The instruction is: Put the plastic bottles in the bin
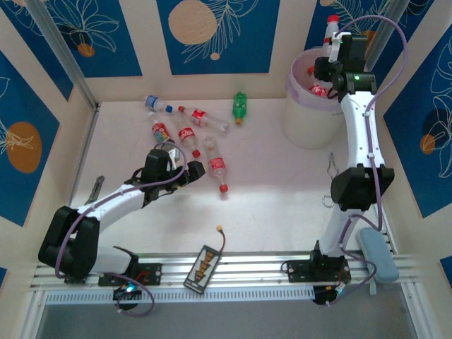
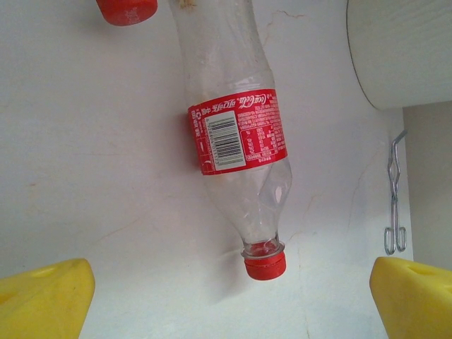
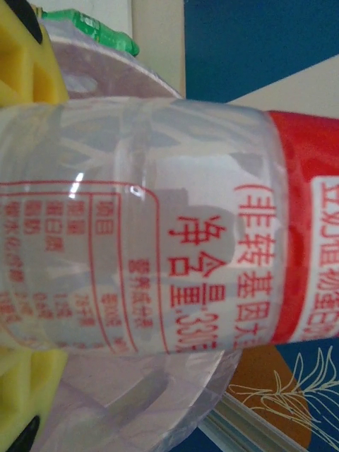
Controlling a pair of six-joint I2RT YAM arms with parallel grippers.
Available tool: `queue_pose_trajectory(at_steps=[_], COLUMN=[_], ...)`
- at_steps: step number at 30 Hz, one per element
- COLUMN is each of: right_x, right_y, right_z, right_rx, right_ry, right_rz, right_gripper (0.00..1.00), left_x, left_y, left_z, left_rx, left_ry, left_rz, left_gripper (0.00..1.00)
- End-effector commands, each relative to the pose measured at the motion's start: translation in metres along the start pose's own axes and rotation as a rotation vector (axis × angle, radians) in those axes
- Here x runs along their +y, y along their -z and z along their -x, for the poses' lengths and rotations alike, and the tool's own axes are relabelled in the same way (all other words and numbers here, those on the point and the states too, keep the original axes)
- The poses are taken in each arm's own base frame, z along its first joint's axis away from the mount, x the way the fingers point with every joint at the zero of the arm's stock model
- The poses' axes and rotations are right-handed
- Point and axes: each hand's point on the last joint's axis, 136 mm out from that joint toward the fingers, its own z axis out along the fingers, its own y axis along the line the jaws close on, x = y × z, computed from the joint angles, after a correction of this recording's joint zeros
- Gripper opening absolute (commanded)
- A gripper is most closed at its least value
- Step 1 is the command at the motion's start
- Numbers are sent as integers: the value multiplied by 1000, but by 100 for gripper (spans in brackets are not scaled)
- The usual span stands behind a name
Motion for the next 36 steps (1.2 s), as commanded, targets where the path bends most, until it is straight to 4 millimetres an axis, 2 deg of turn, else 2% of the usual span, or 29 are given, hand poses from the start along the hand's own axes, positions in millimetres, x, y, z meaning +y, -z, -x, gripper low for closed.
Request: queue_pose_trajectory(at_steps=[1,7,12,19,28,33,36], right_x=[-14,-24,-24,-23,-27,-29,-27], right_y=[-9,-34,-50,-63,-61,-55,-56], right_z=[11,-11,-29,-48,-42,-30,-26], right_rx=[-34,25,56,94,88,64,63], right_ry=[8,1,-12,-35,-43,-45,-53], right_rz=[-17,-40,-28,-12,-9,-11,-3], right_gripper=[50,50,51,61,75,75,71], left_x=[3,7,6,5,3,4,4], left_y=[4,4,3,4,2,2,1], left_z=[2,0,1,2,3,3,4], left_rx=[-16,-14,-14,-14,-11,-11,-11], left_ry=[5,9,9,4,2,-2,2], left_rz=[4,16,17,18,15,18,14], left_gripper=[100,100,100,100,100,100,100])
